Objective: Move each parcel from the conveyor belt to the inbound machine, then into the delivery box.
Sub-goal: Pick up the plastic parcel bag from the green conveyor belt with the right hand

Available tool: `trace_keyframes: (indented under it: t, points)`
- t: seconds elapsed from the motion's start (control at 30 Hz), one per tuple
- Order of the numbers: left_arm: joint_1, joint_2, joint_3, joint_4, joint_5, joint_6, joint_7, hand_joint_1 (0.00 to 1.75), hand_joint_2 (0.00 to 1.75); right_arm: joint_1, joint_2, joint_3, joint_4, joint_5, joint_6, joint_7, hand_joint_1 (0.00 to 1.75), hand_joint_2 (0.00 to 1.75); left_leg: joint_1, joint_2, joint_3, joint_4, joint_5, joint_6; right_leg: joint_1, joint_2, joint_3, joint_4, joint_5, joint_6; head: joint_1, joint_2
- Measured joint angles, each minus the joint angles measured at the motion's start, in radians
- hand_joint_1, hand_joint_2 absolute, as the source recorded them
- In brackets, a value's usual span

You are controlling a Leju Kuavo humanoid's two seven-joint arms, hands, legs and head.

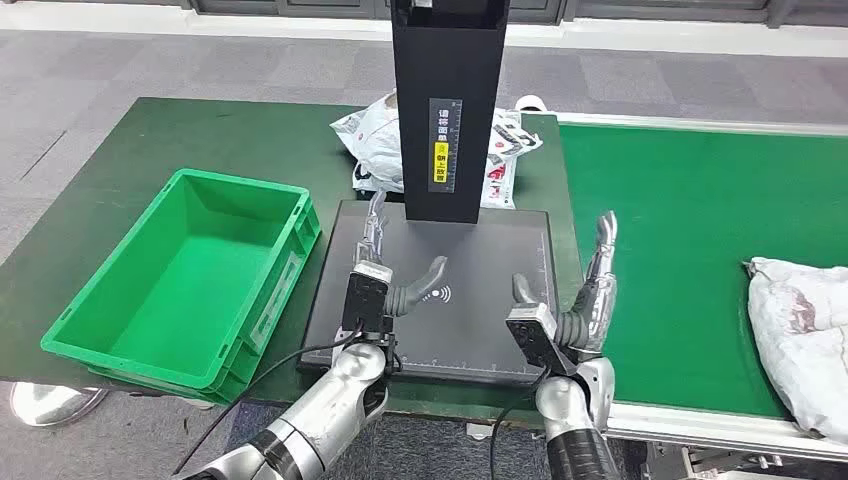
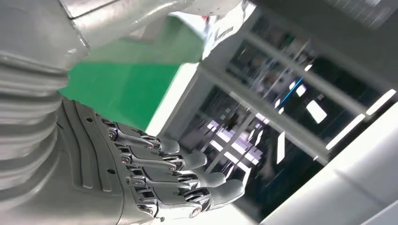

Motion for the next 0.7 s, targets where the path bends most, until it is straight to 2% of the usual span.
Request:
trace_keyframes:
  t: [0.1,0.2,0.3,0.43,0.5,0.57,0.7]
  points:
    - [-0.010,0.005,0.033,0.012,0.009,-0.031,0.000,0.00,1.75,-0.006,0.000,-0.056,0.000,0.040,0.000,0.000,0.00,1.75,0.000,0.000,0.000,0.000,0.000,0.000,0.000,0.000,0.000,0.000,0.000,0.000,0.000,0.000]
    - [-0.044,0.011,0.081,0.049,0.004,-0.061,0.000,0.00,1.75,-0.020,-0.004,-0.163,0.002,0.159,0.000,0.000,0.00,1.75,0.000,0.000,0.000,0.000,0.000,0.000,0.000,0.000,0.000,0.000,0.001,0.000,0.000,0.000]
    - [-0.072,0.015,0.117,0.084,-0.007,-0.077,0.000,0.00,1.75,-0.038,-0.011,-0.303,0.007,0.306,0.000,0.002,0.00,1.75,0.000,0.000,0.000,0.000,0.000,0.000,0.000,0.000,0.000,0.000,0.001,0.001,0.000,0.000]
    - [-0.091,0.016,0.141,0.110,-0.021,-0.079,0.000,0.00,1.75,-0.071,-0.021,-0.530,0.007,0.582,0.000,0.038,0.00,1.75,-0.001,-0.001,0.000,0.001,0.000,0.001,-0.001,-0.001,0.000,0.000,0.001,0.001,0.000,0.000]
    - [-0.094,0.017,0.149,0.121,-0.024,-0.079,0.000,0.00,1.75,-0.079,-0.028,-0.631,0.003,0.685,0.000,0.097,0.00,1.75,-0.001,-0.002,0.000,0.001,0.000,0.001,-0.001,-0.002,0.001,0.000,0.001,0.001,0.000,0.000]
    - [-0.094,0.017,0.159,0.131,-0.024,-0.079,0.000,0.00,1.75,-0.075,-0.042,-0.699,-0.004,0.768,0.000,0.196,0.00,1.75,-0.001,-0.002,0.000,0.001,0.000,0.001,-0.001,-0.002,0.001,-0.001,0.001,0.001,0.000,0.000]
    - [-0.091,0.019,0.179,0.140,-0.024,-0.090,0.000,0.00,1.75,-0.037,-0.093,-0.727,-0.008,0.867,0.000,0.488,0.00,1.75,-0.001,-0.002,-0.001,0.001,-0.001,0.002,-0.001,-0.002,0.001,-0.001,0.000,0.002,0.000,0.000]
